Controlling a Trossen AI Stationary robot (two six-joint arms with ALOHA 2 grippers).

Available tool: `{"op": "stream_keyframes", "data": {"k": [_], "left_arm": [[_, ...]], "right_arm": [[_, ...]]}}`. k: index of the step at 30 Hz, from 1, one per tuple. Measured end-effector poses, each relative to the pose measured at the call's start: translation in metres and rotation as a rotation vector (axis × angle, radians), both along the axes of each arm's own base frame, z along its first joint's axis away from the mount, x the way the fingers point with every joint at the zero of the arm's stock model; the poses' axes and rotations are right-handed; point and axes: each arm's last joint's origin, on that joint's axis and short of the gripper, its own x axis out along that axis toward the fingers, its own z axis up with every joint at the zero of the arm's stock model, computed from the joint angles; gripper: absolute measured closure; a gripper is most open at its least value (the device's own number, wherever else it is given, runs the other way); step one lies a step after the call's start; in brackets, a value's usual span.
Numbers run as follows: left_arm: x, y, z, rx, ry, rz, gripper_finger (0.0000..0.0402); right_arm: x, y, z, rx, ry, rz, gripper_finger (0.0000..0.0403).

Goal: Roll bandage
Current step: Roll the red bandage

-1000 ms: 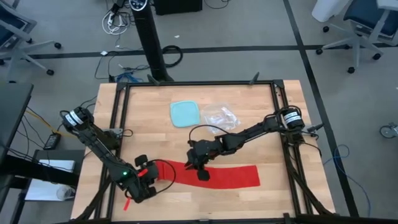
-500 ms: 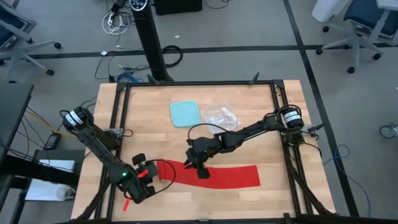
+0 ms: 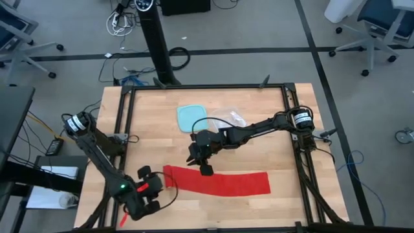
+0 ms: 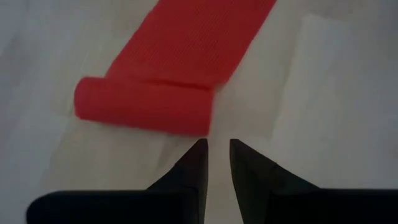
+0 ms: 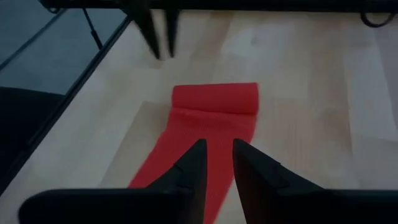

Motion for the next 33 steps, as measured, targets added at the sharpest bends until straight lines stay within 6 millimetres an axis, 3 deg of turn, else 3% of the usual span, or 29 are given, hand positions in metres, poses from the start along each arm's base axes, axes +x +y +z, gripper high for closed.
{"op": "stream_keyframes", "data": {"k": [9, 18, 24, 33], "left_arm": [[-0.004, -0.005, 0.002, 0.018, -0.098, 0.024, 0.033], [-0.017, 0.004, 0.033, 0.077, -0.339, 0.054, 0.033], [-0.032, 0.015, 0.053, 0.097, -0.434, 0.056, 0.033], [-0.036, 0.023, 0.059, 0.134, -0.439, 0.057, 0.033]], "right_arm": [[0.001, 0.006, 0.007, 0.023, 0.018, -0.017, 0.0327], [0.012, 0.023, 0.069, -0.087, -0.027, -0.01, 0.0327], [0.015, 0.011, 0.094, -0.103, -0.042, -0.037, 0.0329], [0.019, -0.004, 0.1, -0.099, -0.074, -0.073, 0.0329]]}}
